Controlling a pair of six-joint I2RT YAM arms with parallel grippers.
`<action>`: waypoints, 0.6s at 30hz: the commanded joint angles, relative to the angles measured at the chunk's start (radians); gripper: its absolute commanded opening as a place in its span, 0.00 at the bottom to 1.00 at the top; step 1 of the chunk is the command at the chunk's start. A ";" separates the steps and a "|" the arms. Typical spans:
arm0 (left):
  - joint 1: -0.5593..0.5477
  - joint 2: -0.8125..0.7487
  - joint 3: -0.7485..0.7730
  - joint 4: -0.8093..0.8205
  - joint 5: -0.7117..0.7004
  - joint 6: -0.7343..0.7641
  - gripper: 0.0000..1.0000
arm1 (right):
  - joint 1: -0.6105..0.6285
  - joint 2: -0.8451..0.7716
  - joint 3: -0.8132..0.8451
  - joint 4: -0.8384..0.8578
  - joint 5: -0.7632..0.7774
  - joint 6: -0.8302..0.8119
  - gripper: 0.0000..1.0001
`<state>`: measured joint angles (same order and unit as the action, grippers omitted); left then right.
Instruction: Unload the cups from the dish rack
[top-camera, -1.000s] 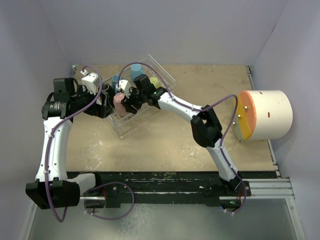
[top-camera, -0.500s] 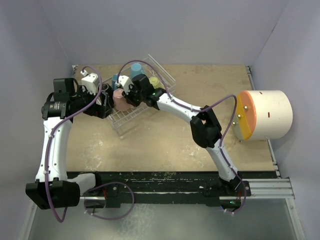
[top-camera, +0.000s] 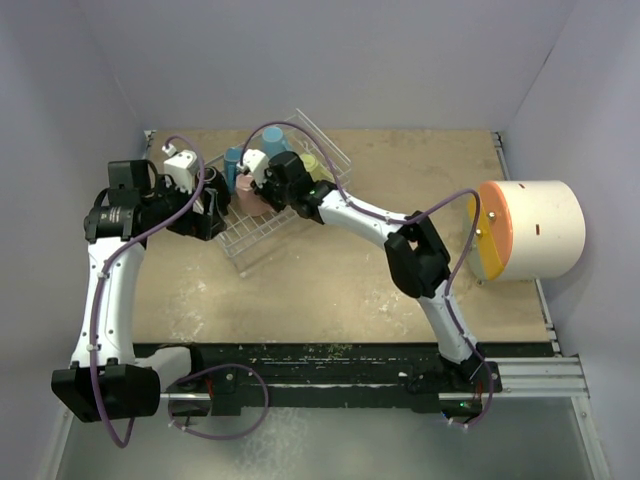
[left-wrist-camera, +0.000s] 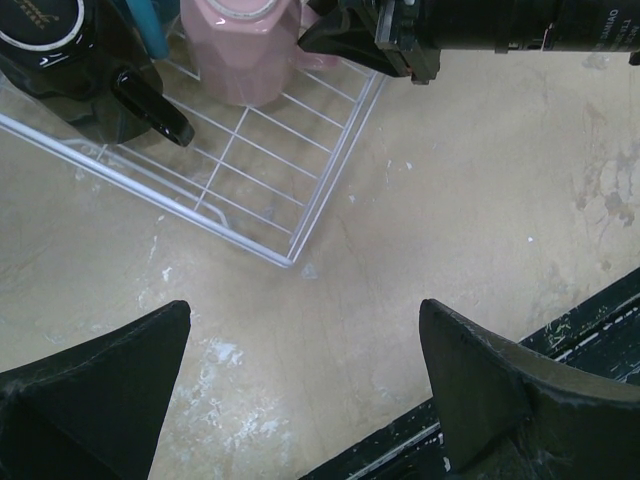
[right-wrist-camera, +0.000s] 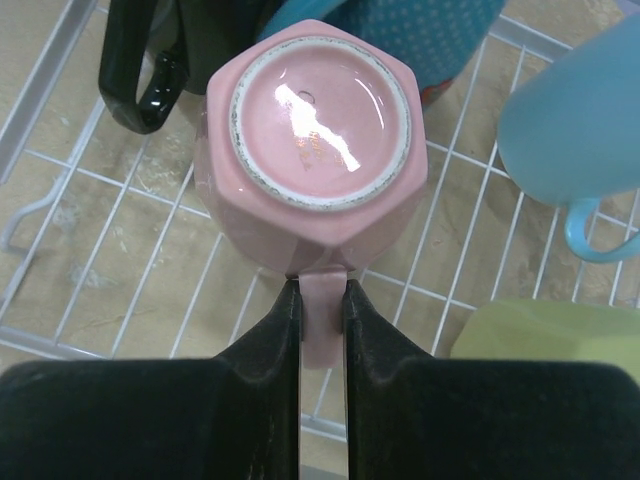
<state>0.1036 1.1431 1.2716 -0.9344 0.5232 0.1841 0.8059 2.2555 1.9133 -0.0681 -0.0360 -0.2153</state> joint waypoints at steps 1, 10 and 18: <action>-0.001 -0.028 -0.016 0.019 0.005 0.020 0.99 | -0.002 -0.111 -0.008 0.114 0.050 -0.008 0.00; -0.001 -0.029 -0.021 0.018 0.024 0.039 0.99 | -0.002 -0.215 -0.016 0.173 0.110 0.004 0.00; -0.001 -0.059 -0.042 0.031 0.049 0.067 0.99 | -0.002 -0.358 -0.104 0.241 0.150 0.125 0.00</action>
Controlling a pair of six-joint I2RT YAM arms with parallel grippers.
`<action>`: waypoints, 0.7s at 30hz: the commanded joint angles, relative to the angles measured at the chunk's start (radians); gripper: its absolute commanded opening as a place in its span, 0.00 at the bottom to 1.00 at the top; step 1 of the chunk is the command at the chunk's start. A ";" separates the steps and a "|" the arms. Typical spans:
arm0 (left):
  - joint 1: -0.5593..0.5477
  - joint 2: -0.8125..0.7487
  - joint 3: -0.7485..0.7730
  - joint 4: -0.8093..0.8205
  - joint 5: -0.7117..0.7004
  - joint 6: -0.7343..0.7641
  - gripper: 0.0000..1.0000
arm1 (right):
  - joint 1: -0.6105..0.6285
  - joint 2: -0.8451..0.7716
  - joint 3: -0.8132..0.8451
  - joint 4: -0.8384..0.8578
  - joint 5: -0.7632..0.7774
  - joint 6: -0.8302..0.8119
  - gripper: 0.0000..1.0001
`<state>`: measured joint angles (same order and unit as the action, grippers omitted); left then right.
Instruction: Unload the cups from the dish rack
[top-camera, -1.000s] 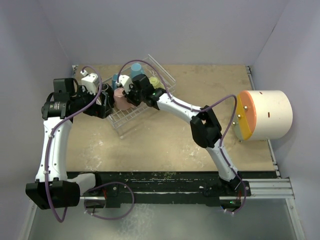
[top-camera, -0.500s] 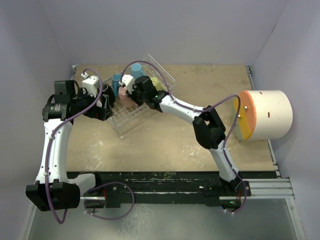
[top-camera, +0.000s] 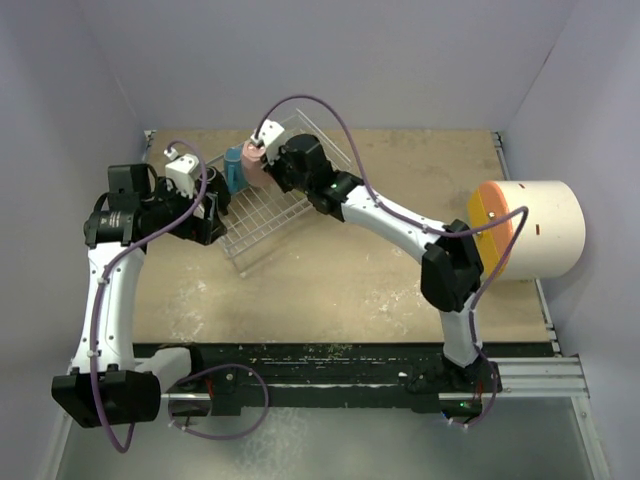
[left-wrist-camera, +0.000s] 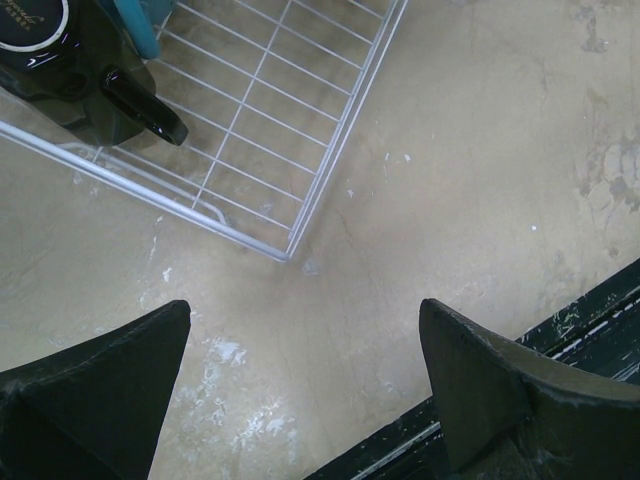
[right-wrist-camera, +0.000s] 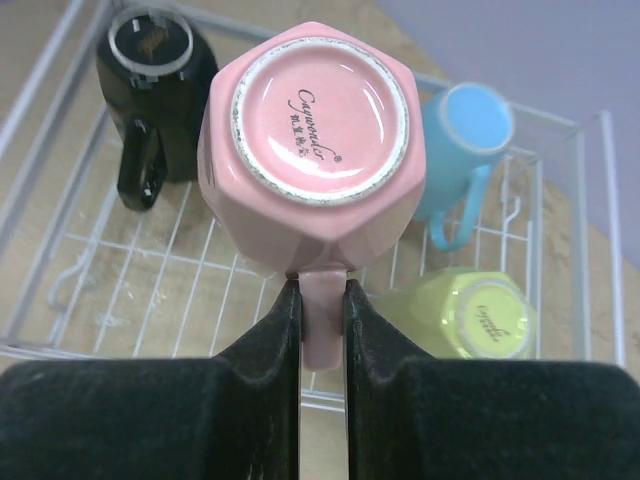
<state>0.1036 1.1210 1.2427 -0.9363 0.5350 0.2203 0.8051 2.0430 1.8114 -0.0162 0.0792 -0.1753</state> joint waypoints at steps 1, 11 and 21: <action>0.000 -0.044 -0.017 0.038 0.043 0.035 0.99 | -0.001 -0.164 -0.009 0.179 0.034 0.109 0.00; -0.001 -0.132 -0.133 0.185 0.101 0.119 0.99 | 0.000 -0.395 -0.189 0.096 -0.020 0.343 0.00; -0.001 -0.321 -0.279 0.365 0.242 0.275 0.99 | 0.003 -0.508 -0.239 -0.058 -0.115 0.549 0.00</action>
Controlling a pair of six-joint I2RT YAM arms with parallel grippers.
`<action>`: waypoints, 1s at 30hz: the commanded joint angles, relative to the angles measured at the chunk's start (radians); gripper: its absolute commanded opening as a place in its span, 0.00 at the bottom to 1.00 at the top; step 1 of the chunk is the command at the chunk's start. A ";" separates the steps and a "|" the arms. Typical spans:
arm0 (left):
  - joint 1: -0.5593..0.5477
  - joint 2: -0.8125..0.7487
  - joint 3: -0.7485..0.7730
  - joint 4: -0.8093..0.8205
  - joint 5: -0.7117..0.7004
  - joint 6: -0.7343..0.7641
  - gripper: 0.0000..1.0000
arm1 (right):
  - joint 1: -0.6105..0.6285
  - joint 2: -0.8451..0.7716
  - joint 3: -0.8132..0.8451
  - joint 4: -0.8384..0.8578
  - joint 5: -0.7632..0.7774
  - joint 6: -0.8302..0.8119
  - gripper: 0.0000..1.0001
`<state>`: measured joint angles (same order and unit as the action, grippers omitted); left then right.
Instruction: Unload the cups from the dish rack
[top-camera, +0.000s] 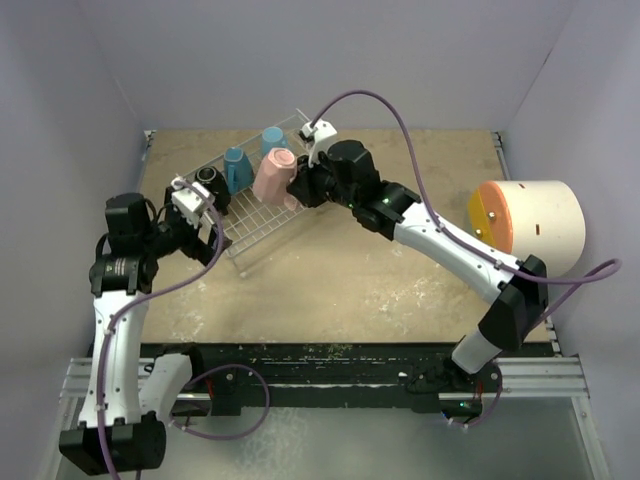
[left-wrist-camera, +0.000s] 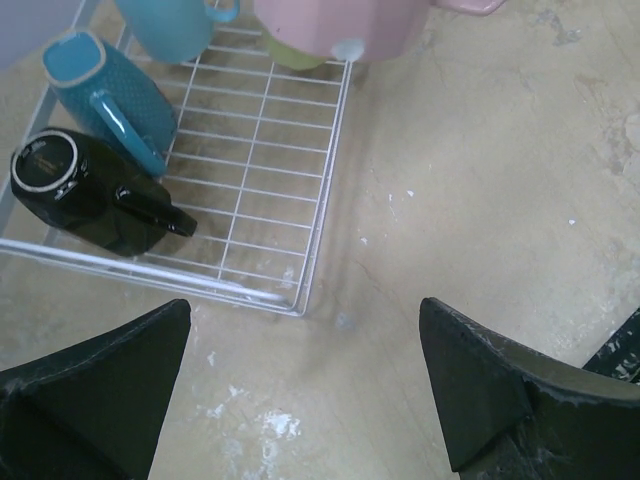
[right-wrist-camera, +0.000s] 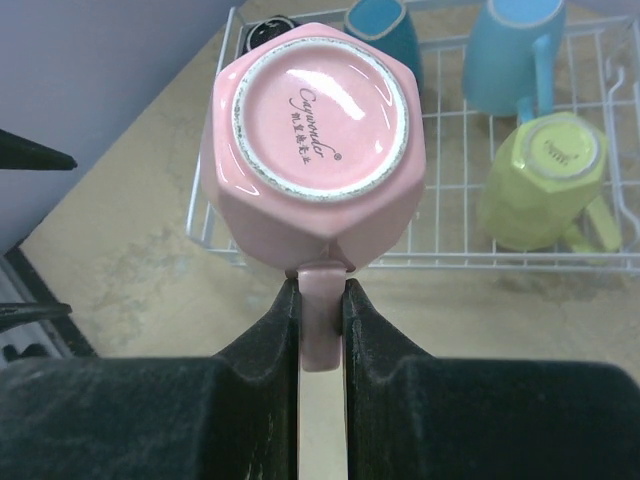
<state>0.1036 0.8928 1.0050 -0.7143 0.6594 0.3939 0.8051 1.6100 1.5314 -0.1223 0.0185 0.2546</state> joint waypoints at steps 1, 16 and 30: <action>-0.001 -0.108 -0.050 0.154 0.139 0.110 0.99 | 0.003 -0.081 0.045 0.037 -0.062 0.135 0.00; -0.001 -0.225 -0.064 0.113 0.314 0.415 0.99 | 0.002 -0.202 -0.090 0.105 -0.259 0.439 0.00; -0.001 -0.246 -0.048 0.233 0.462 0.515 0.81 | 0.002 -0.218 -0.178 0.300 -0.399 0.744 0.00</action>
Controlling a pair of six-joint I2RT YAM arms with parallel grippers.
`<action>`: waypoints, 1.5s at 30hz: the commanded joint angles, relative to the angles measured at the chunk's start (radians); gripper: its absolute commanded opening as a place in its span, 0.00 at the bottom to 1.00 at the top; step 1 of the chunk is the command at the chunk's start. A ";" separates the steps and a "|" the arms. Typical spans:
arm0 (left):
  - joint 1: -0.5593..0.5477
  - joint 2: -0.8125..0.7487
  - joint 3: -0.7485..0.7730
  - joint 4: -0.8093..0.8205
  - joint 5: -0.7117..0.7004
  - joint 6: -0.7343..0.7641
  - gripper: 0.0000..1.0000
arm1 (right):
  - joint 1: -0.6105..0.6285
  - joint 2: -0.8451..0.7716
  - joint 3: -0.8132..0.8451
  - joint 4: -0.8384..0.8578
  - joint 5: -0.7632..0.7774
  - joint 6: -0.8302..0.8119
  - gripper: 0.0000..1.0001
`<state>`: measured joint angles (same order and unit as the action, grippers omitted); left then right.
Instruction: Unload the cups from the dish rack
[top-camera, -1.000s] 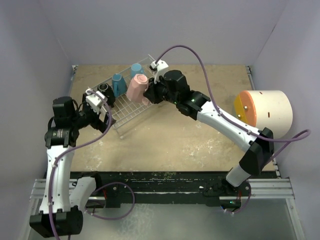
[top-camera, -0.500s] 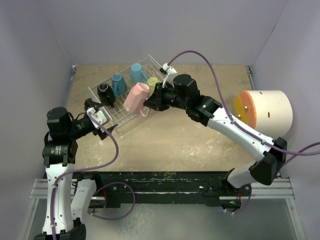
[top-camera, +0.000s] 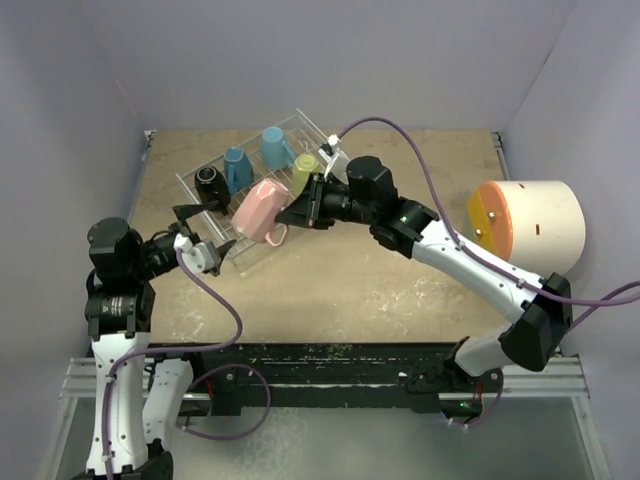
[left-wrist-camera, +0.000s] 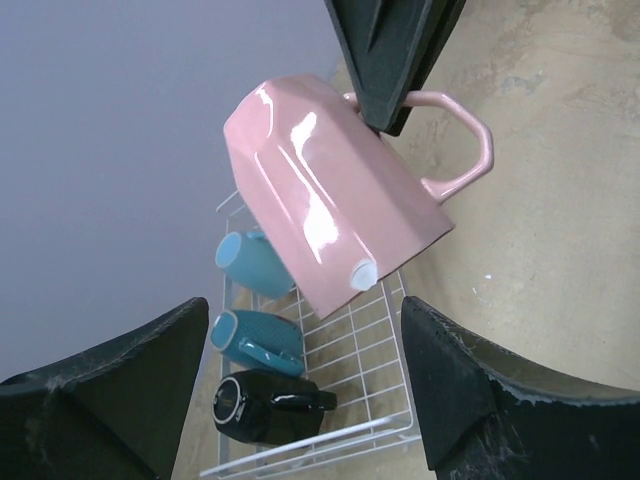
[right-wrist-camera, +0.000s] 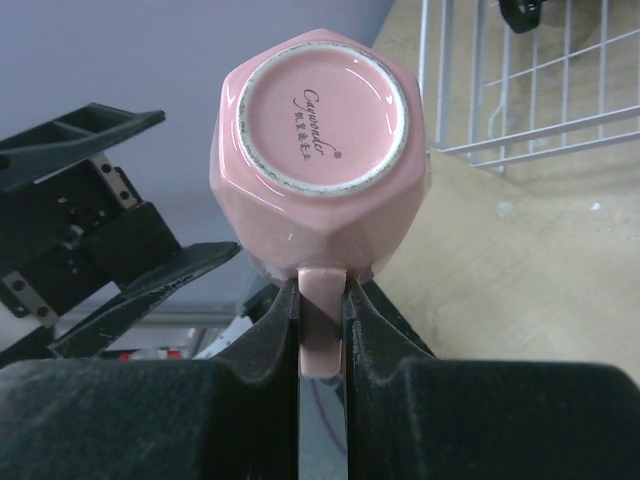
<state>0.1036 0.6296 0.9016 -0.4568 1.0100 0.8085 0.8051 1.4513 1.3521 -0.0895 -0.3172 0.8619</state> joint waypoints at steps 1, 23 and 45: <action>-0.002 0.014 0.058 -0.055 0.125 0.132 0.80 | 0.002 -0.061 -0.016 0.302 -0.072 0.170 0.00; -0.040 0.059 0.001 -0.057 0.159 0.335 0.56 | 0.032 -0.144 -0.318 0.634 -0.164 0.556 0.00; -0.406 0.334 0.135 0.039 -0.195 0.090 0.00 | -0.075 -0.298 -0.360 0.240 -0.084 0.419 0.55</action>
<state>-0.3027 0.9035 0.9520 -0.3695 0.8288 1.0042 0.7765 1.2503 0.8833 0.3065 -0.4412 1.4799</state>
